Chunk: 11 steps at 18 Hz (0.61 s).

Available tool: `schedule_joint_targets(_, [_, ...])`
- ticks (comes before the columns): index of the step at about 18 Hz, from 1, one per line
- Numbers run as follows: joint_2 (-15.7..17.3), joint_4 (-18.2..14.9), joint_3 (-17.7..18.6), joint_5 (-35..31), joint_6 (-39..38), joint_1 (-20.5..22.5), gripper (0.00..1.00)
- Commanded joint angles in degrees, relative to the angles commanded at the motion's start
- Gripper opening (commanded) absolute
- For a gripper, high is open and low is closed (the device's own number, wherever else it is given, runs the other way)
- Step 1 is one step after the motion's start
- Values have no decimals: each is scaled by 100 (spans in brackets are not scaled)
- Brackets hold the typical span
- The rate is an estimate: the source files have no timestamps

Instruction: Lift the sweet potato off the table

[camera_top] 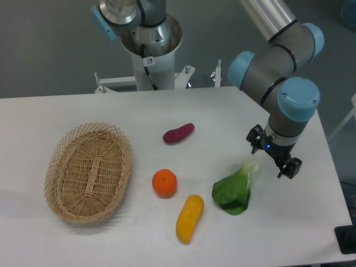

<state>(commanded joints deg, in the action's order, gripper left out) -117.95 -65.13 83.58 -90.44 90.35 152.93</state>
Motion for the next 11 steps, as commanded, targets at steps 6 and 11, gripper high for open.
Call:
schedule_joint_targets(6, [0, -9, -9, 26, 0, 9, 100])
schedule_joint_targets(11, [26, -18, 131, 53, -79, 0, 100])
